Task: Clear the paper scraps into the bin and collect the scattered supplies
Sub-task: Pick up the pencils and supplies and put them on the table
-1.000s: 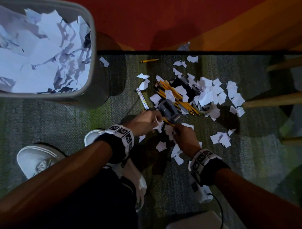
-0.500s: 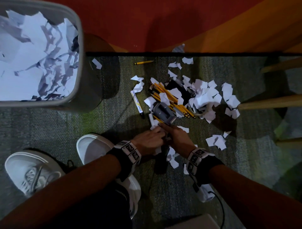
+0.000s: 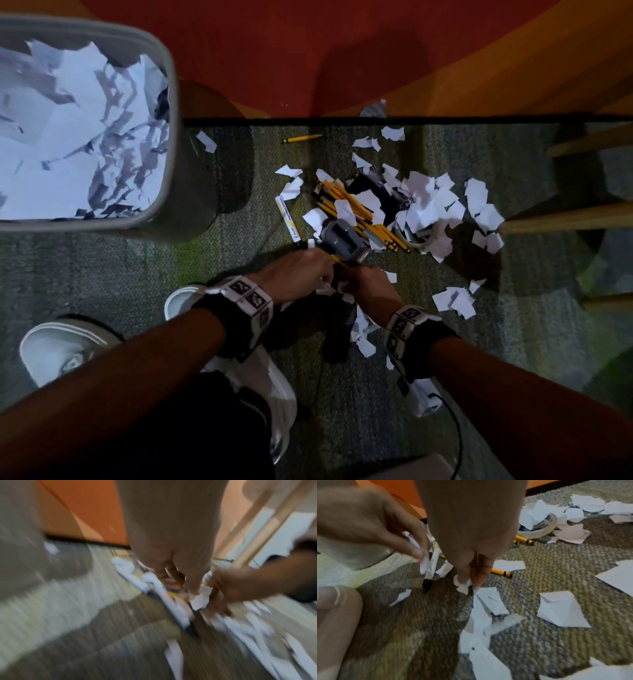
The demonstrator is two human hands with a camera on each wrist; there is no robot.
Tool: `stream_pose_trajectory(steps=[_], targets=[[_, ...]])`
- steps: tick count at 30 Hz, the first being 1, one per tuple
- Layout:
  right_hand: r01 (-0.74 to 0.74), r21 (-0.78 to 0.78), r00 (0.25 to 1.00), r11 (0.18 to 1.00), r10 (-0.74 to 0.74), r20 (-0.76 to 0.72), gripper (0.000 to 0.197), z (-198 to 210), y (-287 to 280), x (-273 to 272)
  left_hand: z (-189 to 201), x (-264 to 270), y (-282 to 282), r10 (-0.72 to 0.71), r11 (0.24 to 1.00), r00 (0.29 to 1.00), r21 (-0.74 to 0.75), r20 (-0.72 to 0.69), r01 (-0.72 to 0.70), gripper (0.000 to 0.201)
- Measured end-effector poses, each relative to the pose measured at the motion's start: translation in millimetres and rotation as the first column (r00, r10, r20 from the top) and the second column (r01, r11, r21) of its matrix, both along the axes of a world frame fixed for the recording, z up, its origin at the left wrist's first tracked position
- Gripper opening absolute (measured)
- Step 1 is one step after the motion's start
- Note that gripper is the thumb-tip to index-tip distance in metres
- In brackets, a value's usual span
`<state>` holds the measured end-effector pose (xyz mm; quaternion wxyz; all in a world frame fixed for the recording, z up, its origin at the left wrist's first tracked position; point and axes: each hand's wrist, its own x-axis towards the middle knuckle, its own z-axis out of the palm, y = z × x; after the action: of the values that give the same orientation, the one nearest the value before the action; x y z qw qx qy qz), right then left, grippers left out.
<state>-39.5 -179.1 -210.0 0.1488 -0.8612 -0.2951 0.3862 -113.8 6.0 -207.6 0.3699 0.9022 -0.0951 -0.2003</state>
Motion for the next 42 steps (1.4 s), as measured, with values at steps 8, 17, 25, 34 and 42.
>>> stream_pose_trajectory(steps=[8, 17, 25, 34, 42], targets=[[0.228, 0.069, 0.973, 0.971, -0.225, -0.059, 0.017, 33.0, 0.5, 10.8, 85.1, 17.2, 64.4, 0.221, 0.975, 0.971, -0.029, 0.097, -0.219, 0.003], [0.160, 0.495, 0.976, 0.854, -0.212, 0.051, 0.018, 158.0, 72.4, 44.9, 198.5, 10.0, 107.0, 0.410, 0.909, 0.894, -0.003, 0.182, -0.417, 0.008], [0.179, 0.691, 0.981, 0.700, -0.177, -0.075, 0.009, 232.8, 200.6, 25.0, 288.4, -31.4, 186.4, 0.586, 0.708, 0.717, 0.191, 0.378, -0.679, 0.004], [0.104, 0.619, 0.989, 0.779, -0.015, -0.147, 0.016, 247.2, 290.3, -11.7, 299.9, -84.8, 229.9, 0.647, 0.656, 0.727, 0.319, 0.229, -0.684, 0.022], [0.050, 0.625, 0.999, 0.779, -0.028, -0.044, 0.010, 261.2, 247.0, 10.3, 315.1, -81.8, 218.0, 0.600, 0.686, 0.752, 0.309, 0.273, -0.659, 0.022]])
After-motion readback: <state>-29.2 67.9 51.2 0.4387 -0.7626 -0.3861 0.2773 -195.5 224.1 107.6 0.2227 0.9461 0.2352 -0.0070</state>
